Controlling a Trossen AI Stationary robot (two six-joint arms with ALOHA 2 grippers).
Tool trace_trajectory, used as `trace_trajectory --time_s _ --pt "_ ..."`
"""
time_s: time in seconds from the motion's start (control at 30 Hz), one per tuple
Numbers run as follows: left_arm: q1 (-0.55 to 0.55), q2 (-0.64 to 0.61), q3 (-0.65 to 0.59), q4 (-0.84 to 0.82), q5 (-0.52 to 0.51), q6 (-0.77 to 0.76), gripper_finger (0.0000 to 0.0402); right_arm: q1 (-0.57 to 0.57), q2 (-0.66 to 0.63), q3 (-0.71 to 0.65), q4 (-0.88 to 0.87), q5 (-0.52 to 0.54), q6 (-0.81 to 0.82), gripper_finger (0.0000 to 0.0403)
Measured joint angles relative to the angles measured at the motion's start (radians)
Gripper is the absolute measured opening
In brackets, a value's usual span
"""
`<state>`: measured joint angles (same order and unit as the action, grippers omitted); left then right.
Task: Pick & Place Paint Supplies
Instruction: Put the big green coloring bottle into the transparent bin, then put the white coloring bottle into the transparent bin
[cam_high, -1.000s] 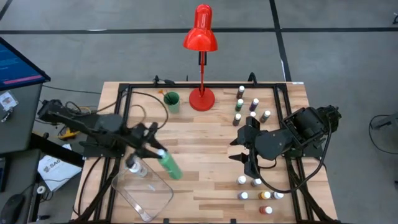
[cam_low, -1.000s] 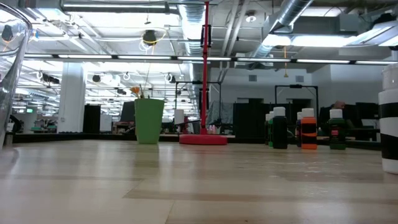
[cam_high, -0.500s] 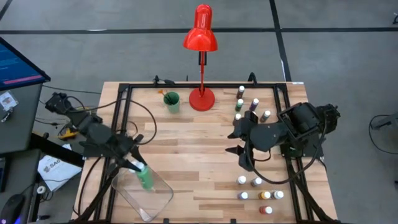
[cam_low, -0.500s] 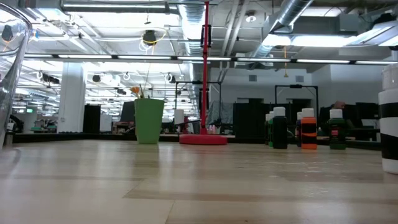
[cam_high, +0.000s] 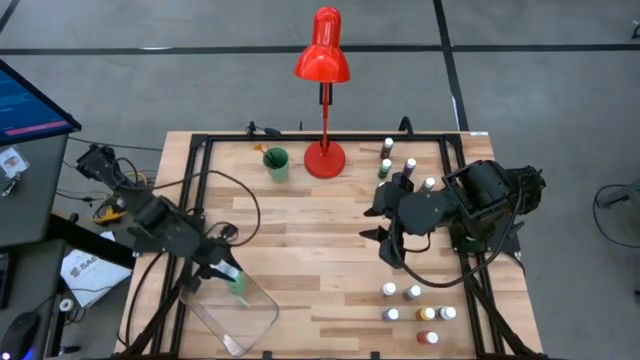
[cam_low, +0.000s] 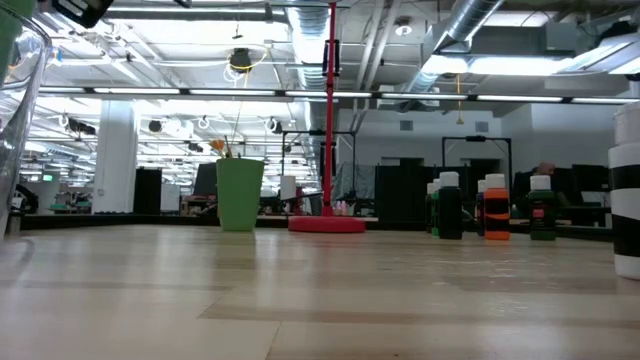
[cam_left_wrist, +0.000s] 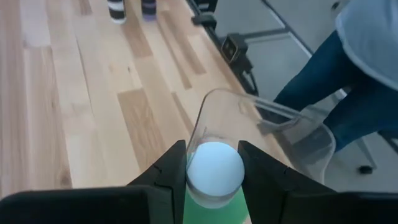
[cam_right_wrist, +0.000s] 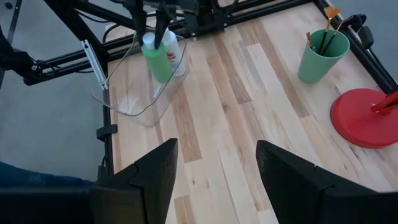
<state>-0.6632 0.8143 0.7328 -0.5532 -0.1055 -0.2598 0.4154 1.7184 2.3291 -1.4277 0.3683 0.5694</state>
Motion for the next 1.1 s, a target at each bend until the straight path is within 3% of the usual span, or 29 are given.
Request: trace_trajectory --time_s 0.63,1.1 --pt "-0.006 0.024 -0.055 0.001 -0.053 0.001 0.0107 0.001 0.0 0.0 -0.001 0.0 0.0 0.0214" --pt "-0.006 0.022 -0.055 0.002 -0.055 -0.009 0.0167 0.001 0.0 0.0 -0.001 0.0 0.0 0.0214"
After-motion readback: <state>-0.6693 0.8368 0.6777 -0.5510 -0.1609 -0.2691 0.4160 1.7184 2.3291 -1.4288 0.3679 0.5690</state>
